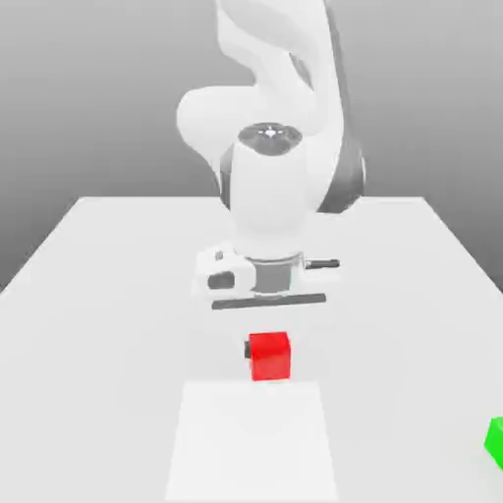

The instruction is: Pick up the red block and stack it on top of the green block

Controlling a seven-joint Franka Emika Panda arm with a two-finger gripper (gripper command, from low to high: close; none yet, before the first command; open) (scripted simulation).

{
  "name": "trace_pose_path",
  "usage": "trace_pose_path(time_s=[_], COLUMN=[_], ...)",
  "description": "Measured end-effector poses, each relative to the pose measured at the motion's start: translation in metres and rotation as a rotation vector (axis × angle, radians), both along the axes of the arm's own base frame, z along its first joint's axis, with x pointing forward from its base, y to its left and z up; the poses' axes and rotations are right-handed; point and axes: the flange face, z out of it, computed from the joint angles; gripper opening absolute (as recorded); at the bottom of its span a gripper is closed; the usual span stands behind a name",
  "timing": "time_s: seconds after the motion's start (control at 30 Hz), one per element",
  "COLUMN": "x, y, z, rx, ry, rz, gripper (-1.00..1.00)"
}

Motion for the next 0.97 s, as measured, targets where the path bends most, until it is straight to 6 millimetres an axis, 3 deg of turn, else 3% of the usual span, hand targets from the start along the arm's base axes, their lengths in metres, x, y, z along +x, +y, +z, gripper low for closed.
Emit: trace_pose_path(time_s=[0.27, 0.47, 0.6, 0.63, 0.83, 0.97], x=[0.05, 0.052, 0.05, 0.05, 0.05, 0.05], y=[0.134, 0.249, 0.266, 0.267, 0.267, 0.268], z=[0.015, 0.023, -0.026, -0.035, -0.039, 0.006], rx=[0.001, 0.004, 0.004, 0.004, 0.003, 0.002], ry=[0.0, -0.001, -0.001, -0.001, -0.001, -0.002], rz=[-0.022, -0.038, -0.041, -0.041, -0.041, -0.042], gripper=[-1.0, -1.0, -1.0, 1.0, 1.0, 1.0])
